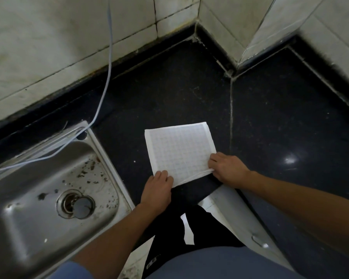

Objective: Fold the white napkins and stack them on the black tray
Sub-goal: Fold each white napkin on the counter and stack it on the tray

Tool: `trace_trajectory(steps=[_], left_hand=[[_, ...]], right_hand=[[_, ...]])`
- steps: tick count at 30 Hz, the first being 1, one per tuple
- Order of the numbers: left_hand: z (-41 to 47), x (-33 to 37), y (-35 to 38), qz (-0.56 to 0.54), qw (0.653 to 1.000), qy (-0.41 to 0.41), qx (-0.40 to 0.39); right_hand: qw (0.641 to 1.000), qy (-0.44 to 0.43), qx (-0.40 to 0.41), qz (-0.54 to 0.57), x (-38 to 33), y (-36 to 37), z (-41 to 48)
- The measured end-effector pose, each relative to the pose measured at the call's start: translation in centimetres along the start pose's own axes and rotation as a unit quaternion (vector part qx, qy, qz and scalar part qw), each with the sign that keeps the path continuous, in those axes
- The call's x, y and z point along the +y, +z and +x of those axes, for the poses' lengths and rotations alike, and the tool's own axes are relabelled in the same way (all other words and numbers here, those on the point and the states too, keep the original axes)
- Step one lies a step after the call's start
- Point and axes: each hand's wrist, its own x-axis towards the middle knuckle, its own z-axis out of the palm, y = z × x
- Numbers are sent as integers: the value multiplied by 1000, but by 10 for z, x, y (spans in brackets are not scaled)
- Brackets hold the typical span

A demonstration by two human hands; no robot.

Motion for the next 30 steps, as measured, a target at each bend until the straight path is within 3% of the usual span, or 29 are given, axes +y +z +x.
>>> trace_trajectory(steps=[2, 6, 10, 14, 18, 22, 27, 30], left_hand=[[-10, -5, 0, -19, 1000, 6, -11], [-16, -22, -14, -157, 987, -40, -14], [10, -45, -53, -315, 936, -150, 39], [53, -67, -80, -316, 917, -203, 139], [90, -78, -81, -288, 916, -243, 140], [111, -86, -68, -260, 921, -269, 113], [116, -87, -56, -207, 918, -313, 125], [105, -76, -61, -161, 935, -268, 170]], right_hand=[[999, 22, -35, 33, 0, -4, -1], [975, 96, -142, 140, 6, -22, 3], [938, 187, -77, 282, 29, -41, 19], [880, 297, -7, 371, 42, -51, 48], [857, 369, -13, 360, 46, -39, 72], [867, 402, -27, 293, 44, -36, 81], [905, 399, -48, 142, 39, -40, 81], [945, 314, 38, 87, 32, -40, 72]])
